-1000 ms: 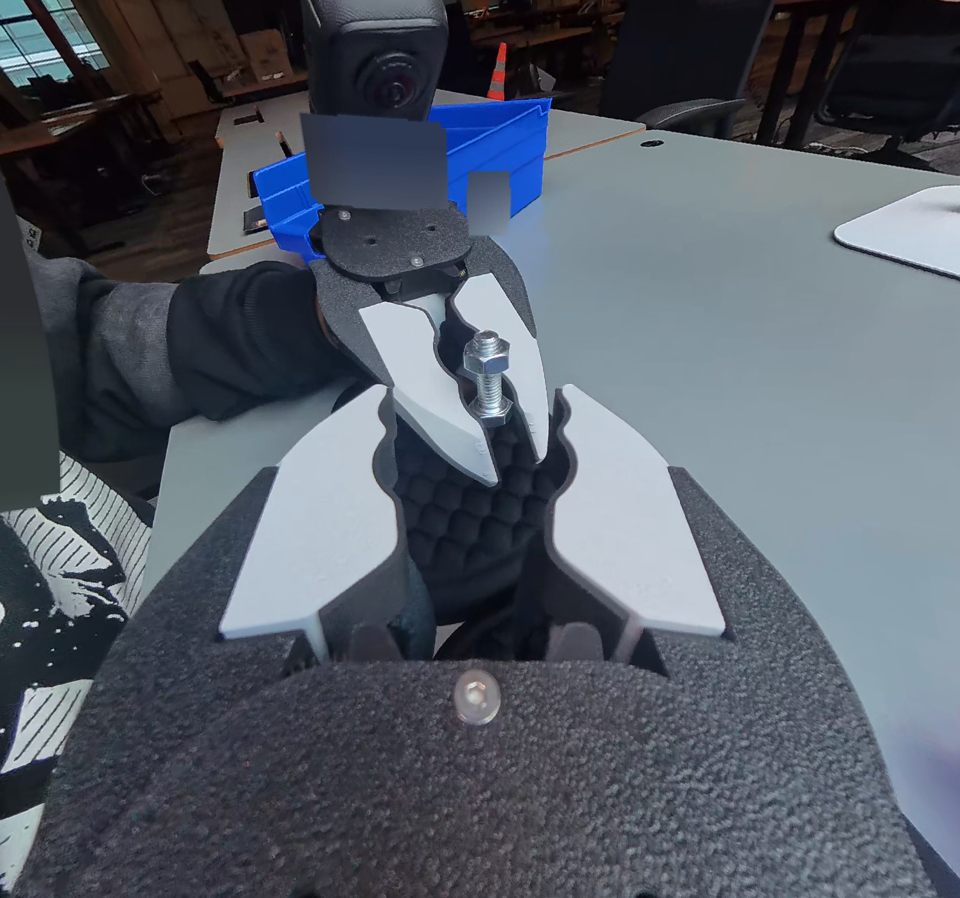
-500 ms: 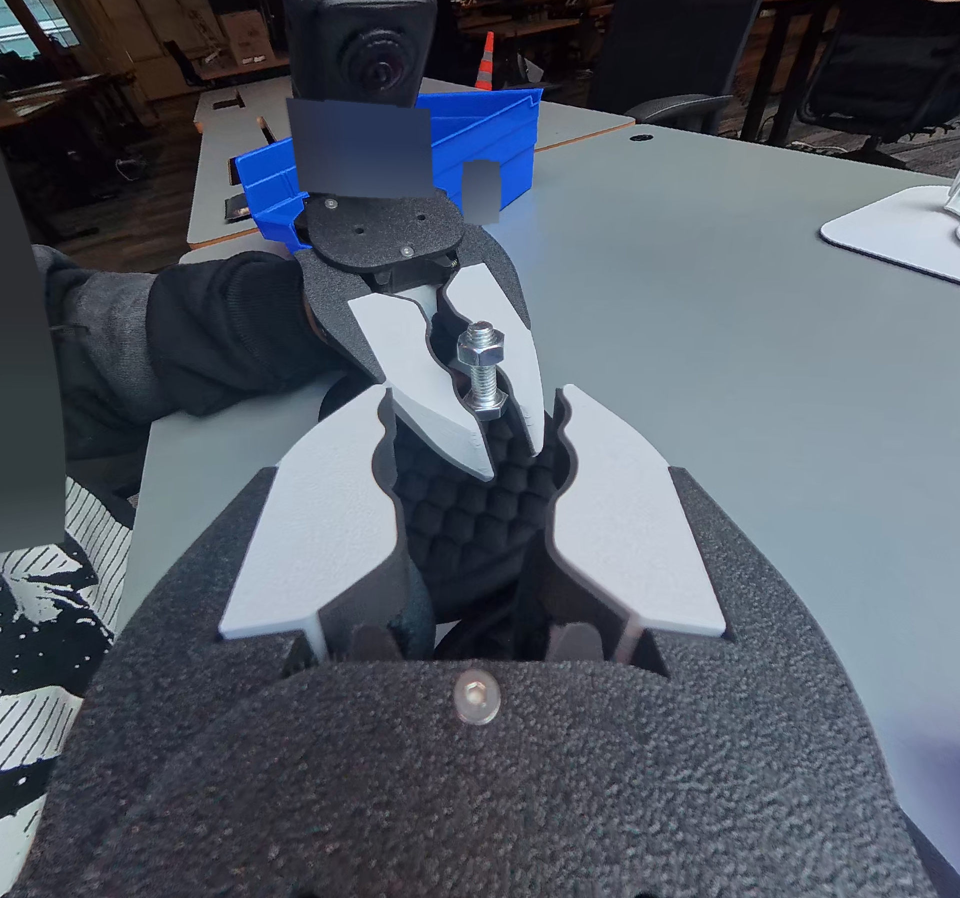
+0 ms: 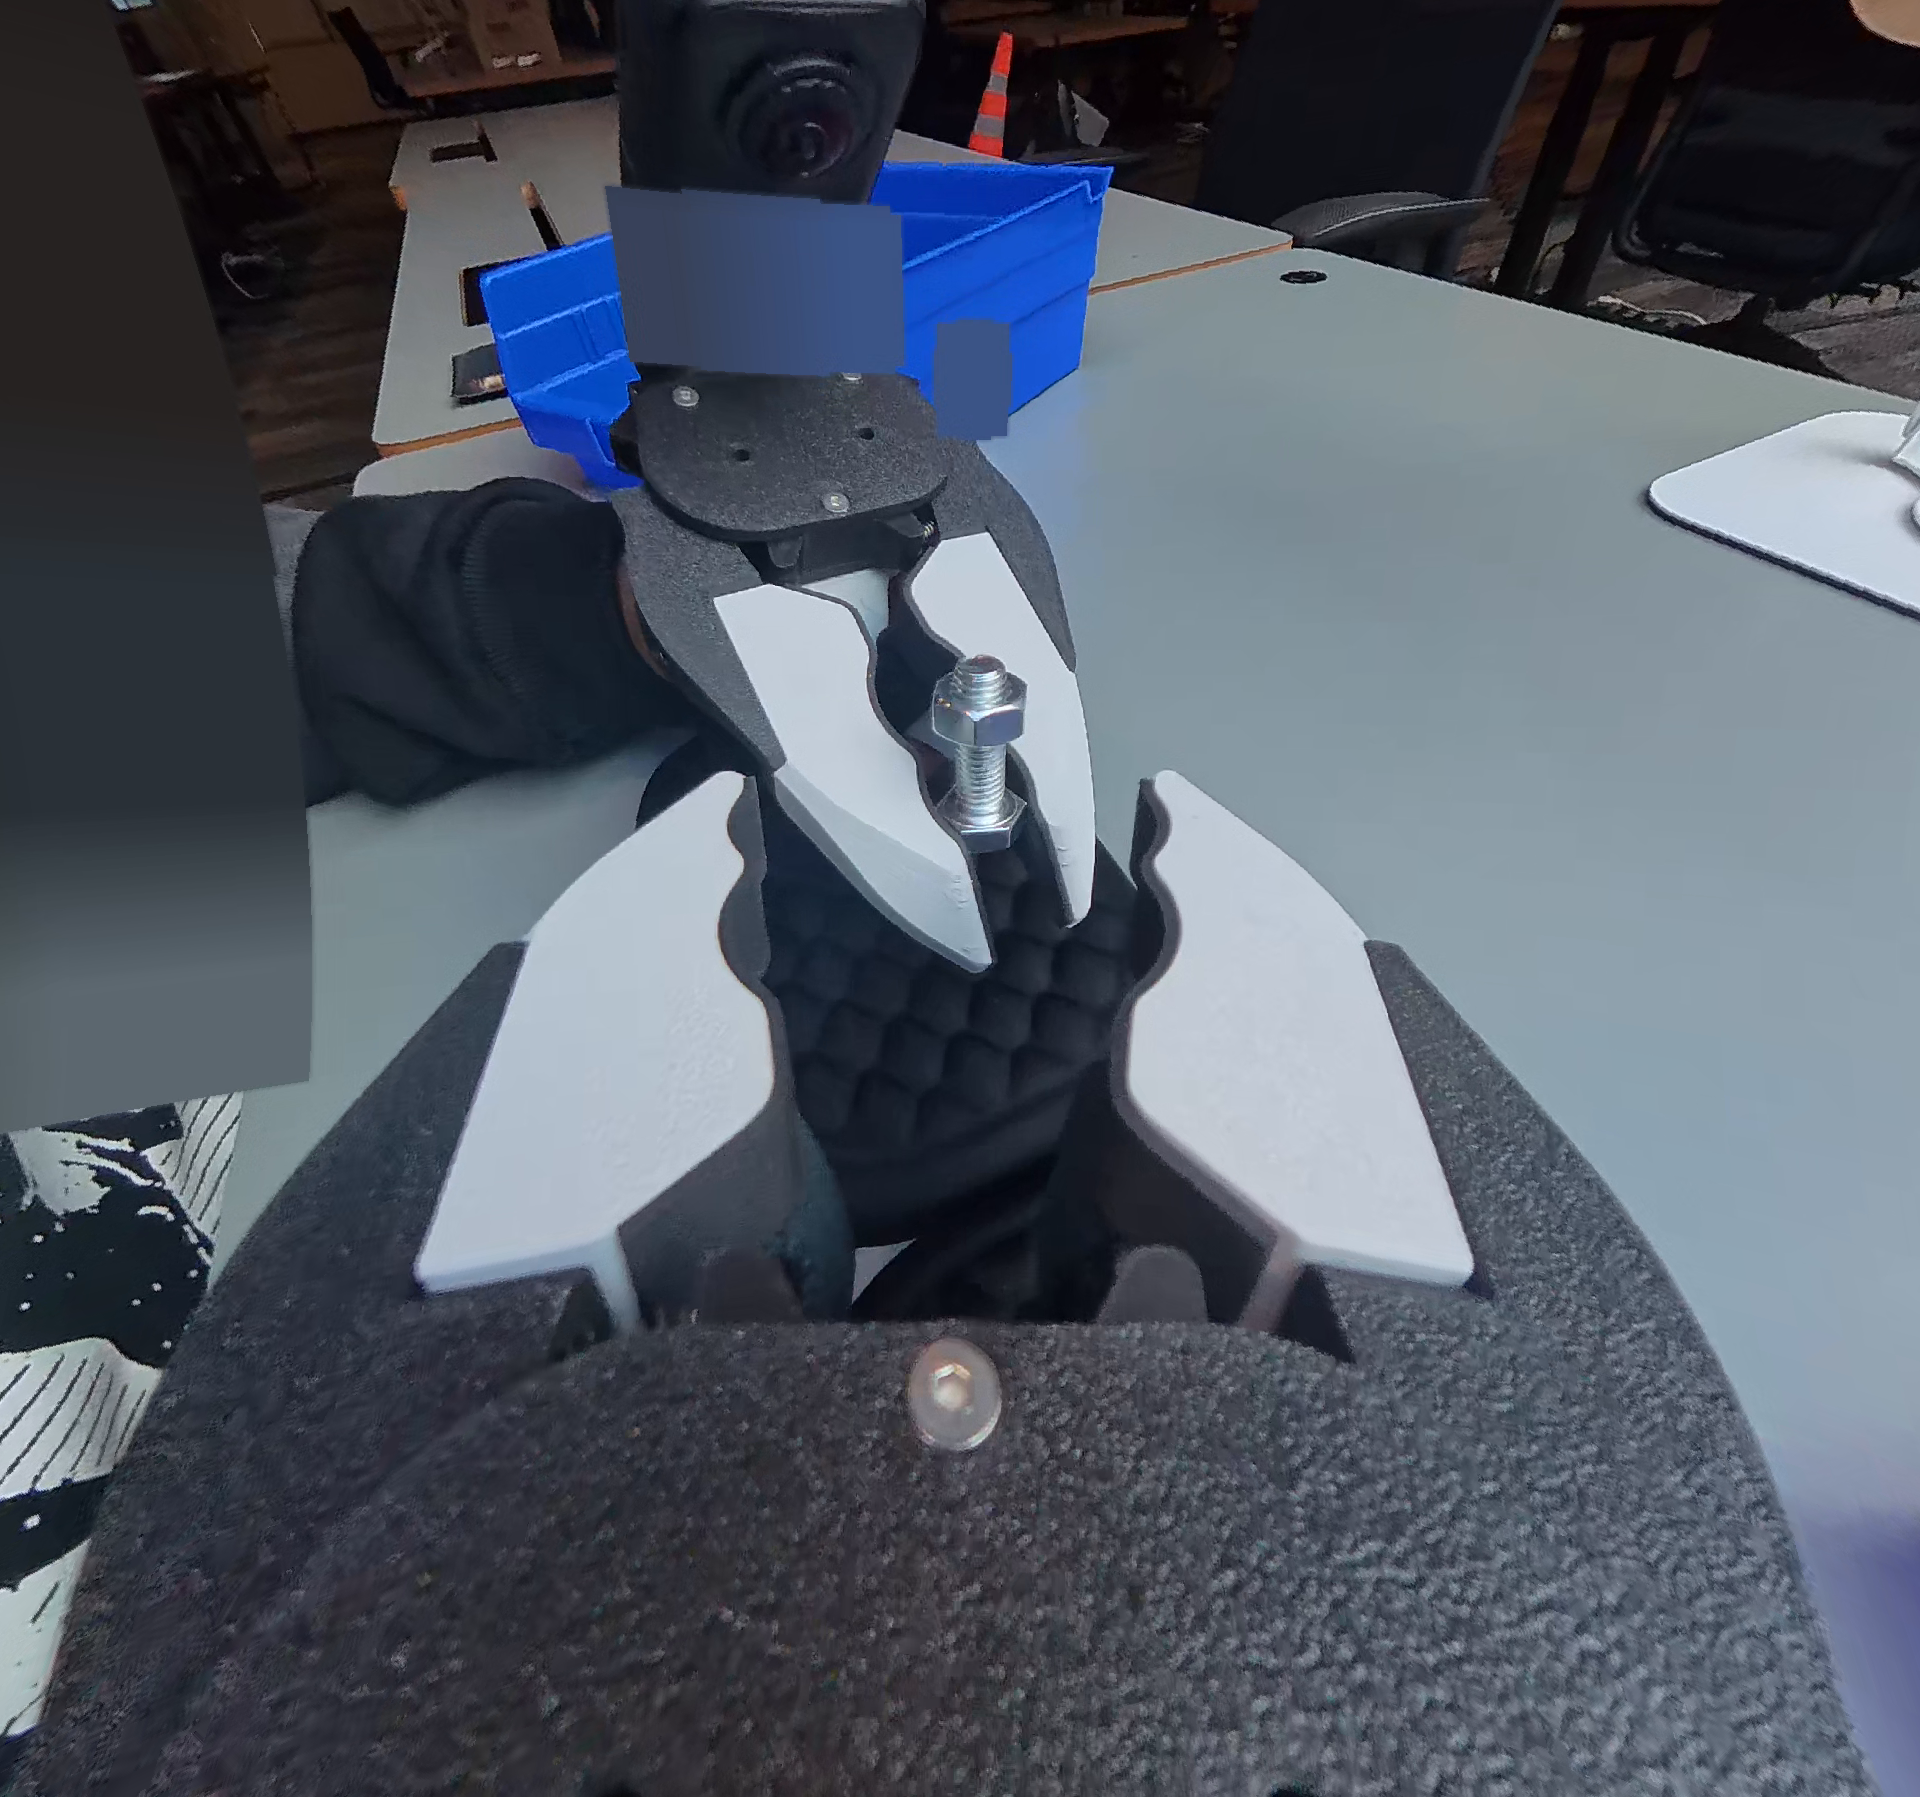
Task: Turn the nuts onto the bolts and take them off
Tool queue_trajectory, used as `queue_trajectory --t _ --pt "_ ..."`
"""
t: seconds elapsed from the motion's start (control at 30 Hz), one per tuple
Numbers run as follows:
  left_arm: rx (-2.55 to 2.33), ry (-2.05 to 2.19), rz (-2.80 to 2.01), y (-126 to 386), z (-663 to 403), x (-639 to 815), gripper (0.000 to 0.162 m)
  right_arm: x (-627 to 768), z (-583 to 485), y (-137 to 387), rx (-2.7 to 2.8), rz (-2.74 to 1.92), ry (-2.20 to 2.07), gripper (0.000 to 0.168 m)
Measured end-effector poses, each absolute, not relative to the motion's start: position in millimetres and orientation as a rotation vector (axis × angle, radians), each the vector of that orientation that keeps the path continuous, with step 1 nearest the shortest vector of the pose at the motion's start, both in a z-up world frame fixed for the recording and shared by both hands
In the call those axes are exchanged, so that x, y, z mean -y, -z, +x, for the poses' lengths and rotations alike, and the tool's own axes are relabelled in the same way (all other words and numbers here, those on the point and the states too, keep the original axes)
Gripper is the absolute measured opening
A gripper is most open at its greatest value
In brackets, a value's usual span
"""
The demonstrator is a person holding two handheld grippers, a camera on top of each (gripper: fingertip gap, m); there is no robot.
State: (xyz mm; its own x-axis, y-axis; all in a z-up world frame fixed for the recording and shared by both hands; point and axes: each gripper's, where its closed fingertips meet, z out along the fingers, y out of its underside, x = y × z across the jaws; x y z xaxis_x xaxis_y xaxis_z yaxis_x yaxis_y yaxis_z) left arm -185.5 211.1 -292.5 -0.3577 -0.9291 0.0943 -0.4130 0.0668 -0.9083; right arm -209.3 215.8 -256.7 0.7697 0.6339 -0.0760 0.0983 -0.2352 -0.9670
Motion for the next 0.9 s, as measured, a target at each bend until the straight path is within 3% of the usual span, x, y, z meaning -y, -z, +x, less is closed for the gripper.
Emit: queue_trajectory --t 0.43,0.9 --pt "-1.832 1.275 -1.329 293 -186 -209 0.018 -228 -243 257 0.736 -1.727 -0.606 0.082" --pt "-1.817 1.278 -1.338 292 -186 -211 0.017 -211 -230 253 0.680 -1.706 -0.600 0.064"
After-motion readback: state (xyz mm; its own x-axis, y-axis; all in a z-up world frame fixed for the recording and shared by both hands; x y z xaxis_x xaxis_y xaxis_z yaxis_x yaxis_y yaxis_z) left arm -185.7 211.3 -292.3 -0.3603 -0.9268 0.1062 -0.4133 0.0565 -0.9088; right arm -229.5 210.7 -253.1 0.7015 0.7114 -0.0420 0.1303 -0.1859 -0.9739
